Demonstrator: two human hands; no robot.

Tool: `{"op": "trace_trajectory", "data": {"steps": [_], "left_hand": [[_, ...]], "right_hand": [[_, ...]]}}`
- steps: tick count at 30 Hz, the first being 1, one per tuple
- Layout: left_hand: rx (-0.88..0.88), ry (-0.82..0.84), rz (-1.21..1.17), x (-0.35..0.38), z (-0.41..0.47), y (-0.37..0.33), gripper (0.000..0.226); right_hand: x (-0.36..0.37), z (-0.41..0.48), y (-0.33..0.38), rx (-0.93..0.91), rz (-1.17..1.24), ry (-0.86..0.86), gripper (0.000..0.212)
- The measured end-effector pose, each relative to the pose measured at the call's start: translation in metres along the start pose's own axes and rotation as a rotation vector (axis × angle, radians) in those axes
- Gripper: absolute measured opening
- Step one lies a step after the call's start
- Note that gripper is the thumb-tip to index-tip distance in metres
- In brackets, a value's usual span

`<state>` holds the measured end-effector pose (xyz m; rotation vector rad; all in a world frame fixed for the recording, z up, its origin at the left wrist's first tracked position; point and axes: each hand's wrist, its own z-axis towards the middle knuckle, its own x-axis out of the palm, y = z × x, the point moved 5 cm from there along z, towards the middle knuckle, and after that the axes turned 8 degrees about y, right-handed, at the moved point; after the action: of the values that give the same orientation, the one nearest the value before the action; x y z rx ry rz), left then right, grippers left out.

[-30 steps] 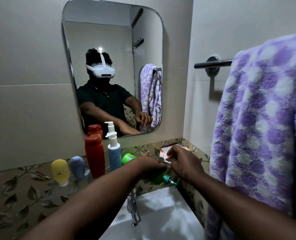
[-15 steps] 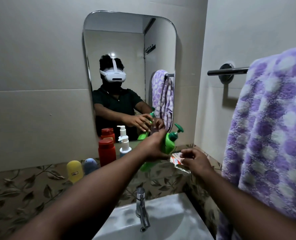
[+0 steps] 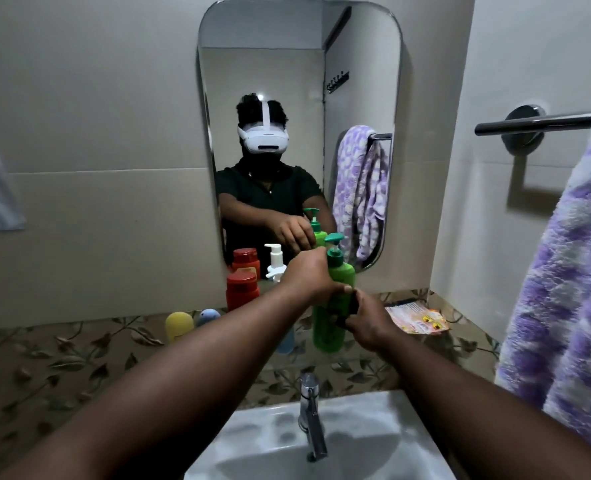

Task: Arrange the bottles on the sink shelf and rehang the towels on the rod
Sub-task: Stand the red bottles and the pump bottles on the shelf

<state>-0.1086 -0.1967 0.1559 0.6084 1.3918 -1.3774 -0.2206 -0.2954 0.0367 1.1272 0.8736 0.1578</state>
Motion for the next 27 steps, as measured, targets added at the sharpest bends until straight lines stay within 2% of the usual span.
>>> {"op": "trace_trajectory", "data": {"steps": [3, 10, 20, 27], "left_hand": [[-0.009, 0.080, 0.114, -0.011, 0.008, 0.002, 0.063], [-0.076, 0.198, 0.271, -0.029, 0.027, 0.017, 0.074], [-0.042, 0.176, 0.237, -0.029, 0.027, 0.018, 0.073], [-0.031, 0.164, 0.214, -0.029, 0.023, 0.020, 0.075]], "right_hand": [[-0.001, -0.005, 0.018, -0.030, 0.085, 0.108, 0.051], [0.006, 0.001, 0.037, -0.067, 0.190, 0.293, 0.047], [0.006, 0.008, 0.032, -0.028, 0.177, 0.316, 0.035], [0.007, 0.009, 0.026, 0.021, 0.176, 0.290, 0.042]]}}
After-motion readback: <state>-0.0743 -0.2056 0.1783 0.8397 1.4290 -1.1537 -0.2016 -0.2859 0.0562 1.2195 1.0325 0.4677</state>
